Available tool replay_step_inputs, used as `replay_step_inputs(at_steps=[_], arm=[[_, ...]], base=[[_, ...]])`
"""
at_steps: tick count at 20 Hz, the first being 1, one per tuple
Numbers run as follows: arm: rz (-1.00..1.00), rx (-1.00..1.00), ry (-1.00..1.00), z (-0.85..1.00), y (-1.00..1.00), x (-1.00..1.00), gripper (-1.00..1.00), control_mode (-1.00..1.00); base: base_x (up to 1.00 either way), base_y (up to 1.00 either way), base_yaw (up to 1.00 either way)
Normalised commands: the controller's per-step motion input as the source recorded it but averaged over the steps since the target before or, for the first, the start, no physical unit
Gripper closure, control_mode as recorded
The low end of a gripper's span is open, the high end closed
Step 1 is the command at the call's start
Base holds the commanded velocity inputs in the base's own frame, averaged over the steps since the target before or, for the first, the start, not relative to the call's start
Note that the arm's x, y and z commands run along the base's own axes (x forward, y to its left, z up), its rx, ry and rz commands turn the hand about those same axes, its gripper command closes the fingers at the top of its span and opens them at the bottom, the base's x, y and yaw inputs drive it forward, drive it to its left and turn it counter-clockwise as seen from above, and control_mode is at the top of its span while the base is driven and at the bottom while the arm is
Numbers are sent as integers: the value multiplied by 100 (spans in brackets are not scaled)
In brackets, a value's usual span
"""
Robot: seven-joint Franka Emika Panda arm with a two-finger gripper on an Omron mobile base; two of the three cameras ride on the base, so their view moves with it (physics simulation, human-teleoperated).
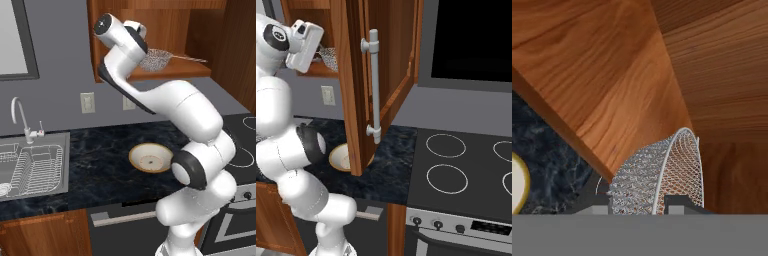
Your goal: Open the cabinet and setup a tea strainer by placing it in the bowl upright.
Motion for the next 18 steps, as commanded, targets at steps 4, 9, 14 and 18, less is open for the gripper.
replay_step_inputs(at_steps=[4,9,14,18], arm=[[-9,-5,-2,1,17,-100,100,-100],[-9,-2,0,0,13,-100,100,-100],[-12,0,0,-1,10,-100,100,-100],[-9,0,0,-12,0,-100,100,-100]], base=[[0,0,0],[0,0,0],[0,0,0],[0,0,0]])
